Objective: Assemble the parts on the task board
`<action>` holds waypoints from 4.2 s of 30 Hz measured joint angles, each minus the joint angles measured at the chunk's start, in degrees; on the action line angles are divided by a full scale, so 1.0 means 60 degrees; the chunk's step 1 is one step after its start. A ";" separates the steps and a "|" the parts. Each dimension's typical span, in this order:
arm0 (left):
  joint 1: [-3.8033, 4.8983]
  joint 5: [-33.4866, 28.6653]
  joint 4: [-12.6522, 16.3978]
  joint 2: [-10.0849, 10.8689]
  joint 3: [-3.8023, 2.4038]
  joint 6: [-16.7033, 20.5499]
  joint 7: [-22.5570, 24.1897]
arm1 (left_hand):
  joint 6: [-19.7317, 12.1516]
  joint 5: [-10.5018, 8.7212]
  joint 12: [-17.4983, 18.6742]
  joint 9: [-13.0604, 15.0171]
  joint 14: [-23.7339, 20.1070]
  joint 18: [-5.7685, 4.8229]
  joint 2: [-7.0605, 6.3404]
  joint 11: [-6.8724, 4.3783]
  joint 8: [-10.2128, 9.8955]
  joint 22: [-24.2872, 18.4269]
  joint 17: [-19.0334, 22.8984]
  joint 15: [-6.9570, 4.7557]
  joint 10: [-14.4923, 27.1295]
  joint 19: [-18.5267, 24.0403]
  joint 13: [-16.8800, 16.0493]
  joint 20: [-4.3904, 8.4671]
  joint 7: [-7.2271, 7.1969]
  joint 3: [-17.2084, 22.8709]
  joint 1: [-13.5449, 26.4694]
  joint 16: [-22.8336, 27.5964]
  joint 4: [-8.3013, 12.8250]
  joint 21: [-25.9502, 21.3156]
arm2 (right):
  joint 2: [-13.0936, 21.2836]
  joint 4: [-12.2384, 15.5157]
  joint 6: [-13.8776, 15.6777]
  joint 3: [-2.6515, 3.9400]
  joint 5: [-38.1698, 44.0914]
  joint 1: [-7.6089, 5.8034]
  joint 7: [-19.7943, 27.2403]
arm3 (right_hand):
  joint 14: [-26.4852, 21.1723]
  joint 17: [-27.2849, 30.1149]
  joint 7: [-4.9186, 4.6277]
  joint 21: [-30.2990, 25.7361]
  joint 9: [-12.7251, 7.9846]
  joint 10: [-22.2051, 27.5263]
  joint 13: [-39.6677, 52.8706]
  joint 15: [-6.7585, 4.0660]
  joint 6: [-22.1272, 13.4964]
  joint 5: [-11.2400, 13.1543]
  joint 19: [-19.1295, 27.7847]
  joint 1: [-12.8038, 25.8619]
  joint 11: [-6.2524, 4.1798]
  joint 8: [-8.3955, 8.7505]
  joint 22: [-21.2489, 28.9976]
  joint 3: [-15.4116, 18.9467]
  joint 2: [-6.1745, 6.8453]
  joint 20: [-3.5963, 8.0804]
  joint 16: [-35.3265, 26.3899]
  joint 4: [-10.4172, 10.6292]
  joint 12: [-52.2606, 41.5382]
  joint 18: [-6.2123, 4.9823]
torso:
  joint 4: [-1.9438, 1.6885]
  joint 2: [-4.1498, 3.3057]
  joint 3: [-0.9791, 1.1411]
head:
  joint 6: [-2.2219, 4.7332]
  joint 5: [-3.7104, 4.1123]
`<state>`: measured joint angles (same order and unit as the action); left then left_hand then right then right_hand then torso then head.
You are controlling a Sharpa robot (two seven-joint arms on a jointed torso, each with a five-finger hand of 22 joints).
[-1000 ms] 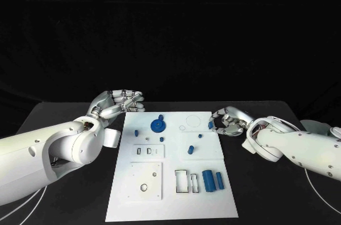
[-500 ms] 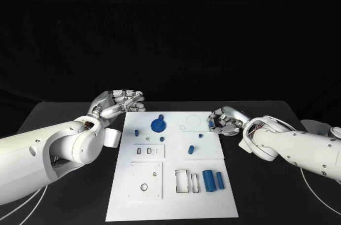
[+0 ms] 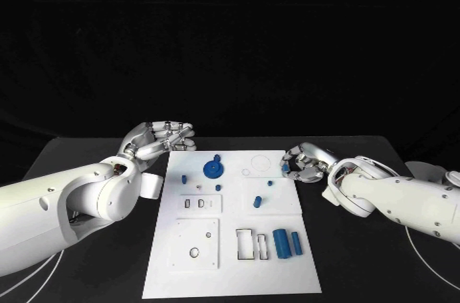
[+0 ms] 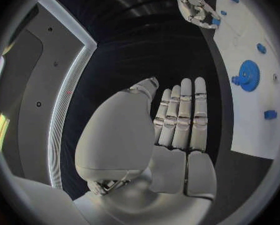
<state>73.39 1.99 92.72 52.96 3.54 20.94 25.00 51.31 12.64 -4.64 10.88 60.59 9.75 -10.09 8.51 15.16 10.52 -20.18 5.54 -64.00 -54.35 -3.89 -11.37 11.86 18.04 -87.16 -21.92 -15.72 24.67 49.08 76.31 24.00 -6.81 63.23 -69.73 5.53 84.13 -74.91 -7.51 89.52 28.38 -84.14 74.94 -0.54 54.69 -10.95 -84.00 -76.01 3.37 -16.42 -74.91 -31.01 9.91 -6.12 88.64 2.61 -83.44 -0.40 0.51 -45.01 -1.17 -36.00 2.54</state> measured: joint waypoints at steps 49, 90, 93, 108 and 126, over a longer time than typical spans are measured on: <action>0.0008 -0.0009 -0.0525 -0.0392 -0.0001 0.0003 -0.0038 | 0.0000 0.0000 0.0036 0.0007 -0.0070 0.0000 0.0000 0.0000 0.0000 0.0000 -0.0031 0.0002 0.0000 0.0034 0.0000 -0.0035 0.0000 0.0054 0.0000 0.0019 0.0001 0.0000 | -0.2532 0.2341 0.0773 -0.0194 0.2163 0.0049 -0.2806 | -0.0033 0.0001 0.0080 0.0046 -0.0311 -0.0002 -0.0005 -0.0100 -0.0089 0.0510 0.0001 0.0371 -0.0136 -0.0072 -0.0003 -0.0277 -0.0460 0.0131 0.0080 -0.0086 0.0173 0.0000 | -0.0073 0.0263 -0.0288 | -0.0503 -0.0535; 0.0024 -0.0018 -0.0714 -0.0461 -0.0005 0.0018 -0.0040 | 0.0000 0.0000 0.0036 0.0010 -0.0102 -0.0001 0.0000 0.0000 0.0000 -0.0001 -0.0037 0.0036 0.0000 0.0069 0.0000 0.0001 0.0000 0.0053 0.0000 0.0037 0.0001 0.0000 | -0.3252 0.1732 0.0706 -0.0238 0.3700 0.0671 -0.3485 | -0.0033 -0.0006 0.0102 0.0039 0.0320 0.0034 -0.0006 -0.0099 -0.0104 0.0439 0.0001 0.0733 -0.0169 -0.0252 -0.0007 -0.0142 -0.0240 0.0199 0.0076 0.0041 0.0173 0.0000 | -0.0048 0.0252 -0.0261 | -0.0673 -0.0629; 0.0024 -0.0018 -0.0714 -0.0448 -0.0005 0.0018 -0.0042 | 0.0000 0.0000 0.0036 0.0010 -0.0102 -0.0001 0.0000 0.0000 0.0000 0.0000 -0.0037 0.0036 0.0000 0.0069 0.0000 0.0001 0.0000 0.0053 0.0000 0.0037 0.0001 0.0000 | -0.3253 0.1715 0.0700 -0.0238 0.3718 0.0671 -0.3475 | -0.0033 -0.0006 0.0102 0.0039 0.0326 0.0034 -0.0006 -0.0099 -0.0104 0.0495 0.0001 0.0757 -0.0169 -0.0251 -0.0007 -0.0142 -0.0215 0.0199 0.0075 0.0041 0.0173 0.0000 | -0.0048 0.0254 -0.0264 | -0.0672 -0.0626; 0.0024 -0.0018 -0.0710 -0.0425 -0.0005 0.0012 -0.0052 | 0.0000 0.0000 0.0036 0.0020 -0.0102 -0.0001 0.0000 0.0000 0.0000 -0.0001 -0.0044 0.0035 0.0001 0.0069 0.0000 0.0001 0.0000 0.0106 0.0000 0.0037 0.0001 0.0000 | -0.3247 0.1672 0.0603 -0.0234 0.3775 0.0669 -0.3450 | -0.0033 -0.0004 -0.0007 0.0038 0.0253 0.0034 -0.0006 -0.0099 -0.0280 0.0532 0.0002 0.0907 -0.0169 -0.0067 -0.0005 -0.0116 -0.0066 0.0199 0.0075 0.0067 0.0360 0.0000 | -0.0045 0.0261 -0.0266 | -0.0645 -0.0602; 0.0024 -0.0020 -0.0712 -0.0393 -0.0005 0.0005 -0.0092 | 0.0000 0.0000 0.0036 0.0018 -0.0102 -0.0001 0.0000 0.0000 0.0000 0.0000 -0.0043 0.0035 0.0000 0.0069 0.0000 0.0000 0.0000 0.0105 0.0000 0.0037 0.0001 0.0000 | -0.3256 0.1632 0.0507 -0.0250 0.3894 0.0687 -0.3466 | -0.0005 -0.0003 -0.0104 0.0038 0.0126 0.0206 -0.0007 -0.0071 -0.0511 0.0702 0.0002 0.1004 0.0003 0.0155 -0.0003 -0.0065 0.0136 0.0199 0.0037 0.0176 0.0595 0.0000 | -0.0047 0.0259 -0.0266 | -0.0667 -0.0564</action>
<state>73.53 1.87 88.45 50.61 3.51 20.98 24.45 51.31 12.64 -4.43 10.99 59.98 9.74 -10.09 8.51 15.16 10.52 -20.44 5.75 -63.99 -53.94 -3.89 -11.37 11.86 18.67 -87.16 -21.69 -15.72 24.67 29.54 86.10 27.04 -8.31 86.59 -65.61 -15.26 84.10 -74.93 -8.13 89.74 29.14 -82.91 74.90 -0.97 51.63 -6.73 -83.99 -69.98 3.39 -15.49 -74.93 -31.40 10.73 -4.93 88.87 3.66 -79.87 -0.40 0.23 -43.45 -2.77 -40.00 -0.85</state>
